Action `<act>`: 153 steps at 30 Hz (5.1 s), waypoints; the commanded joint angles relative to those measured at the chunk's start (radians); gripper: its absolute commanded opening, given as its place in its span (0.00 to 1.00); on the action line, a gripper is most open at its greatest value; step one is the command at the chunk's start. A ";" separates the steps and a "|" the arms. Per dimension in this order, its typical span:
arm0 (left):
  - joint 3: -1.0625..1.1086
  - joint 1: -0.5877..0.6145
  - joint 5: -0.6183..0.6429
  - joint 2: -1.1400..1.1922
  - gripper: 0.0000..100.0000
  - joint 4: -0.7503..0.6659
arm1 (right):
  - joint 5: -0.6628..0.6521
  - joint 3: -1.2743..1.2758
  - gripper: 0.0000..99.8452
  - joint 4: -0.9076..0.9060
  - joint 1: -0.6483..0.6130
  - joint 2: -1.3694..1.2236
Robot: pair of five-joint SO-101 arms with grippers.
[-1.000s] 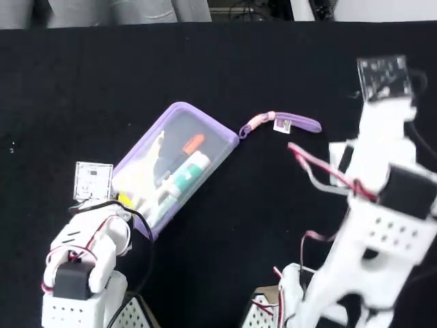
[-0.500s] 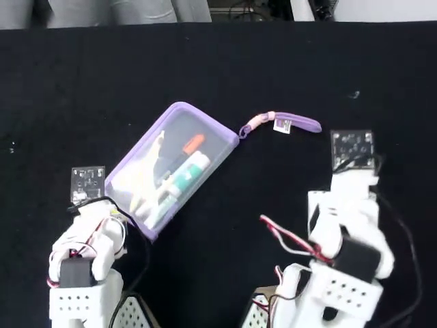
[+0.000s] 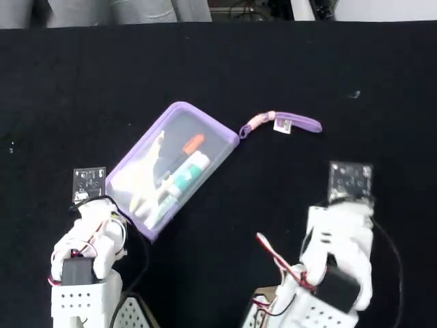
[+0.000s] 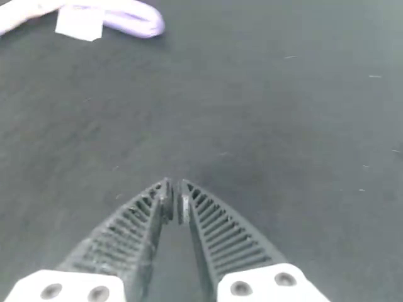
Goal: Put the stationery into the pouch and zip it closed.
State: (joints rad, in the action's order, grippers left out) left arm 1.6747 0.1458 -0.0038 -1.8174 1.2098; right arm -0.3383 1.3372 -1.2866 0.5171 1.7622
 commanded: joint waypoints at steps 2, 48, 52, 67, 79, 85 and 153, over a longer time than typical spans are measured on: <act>0.025 0.005 -0.006 -0.006 0.04 0.025 | 0.005 0.099 0.01 -0.008 0.107 0.139; 0.025 0.005 -0.006 -0.006 0.04 0.031 | -0.003 0.346 0.01 -0.021 0.114 0.137; 0.025 0.005 -0.006 -0.006 0.04 0.031 | -0.005 0.346 0.01 -0.021 0.114 0.137; 0.025 0.005 -0.005 -0.006 0.04 0.031 | -0.005 0.346 0.01 -0.021 0.114 0.137; 0.025 0.005 -0.005 -0.006 0.04 0.031 | -0.005 0.346 0.01 -0.021 0.114 0.137; 0.025 0.005 -0.005 -0.006 0.04 0.031 | -0.005 0.346 0.01 -0.021 0.114 0.137; 0.025 0.005 -0.005 -0.006 0.04 0.031 | -0.005 0.346 0.01 -0.021 0.114 0.137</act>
State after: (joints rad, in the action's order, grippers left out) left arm 1.6763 0.1442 -0.0038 -1.8174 1.2375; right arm -0.3368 1.6840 -1.3004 0.6183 1.8021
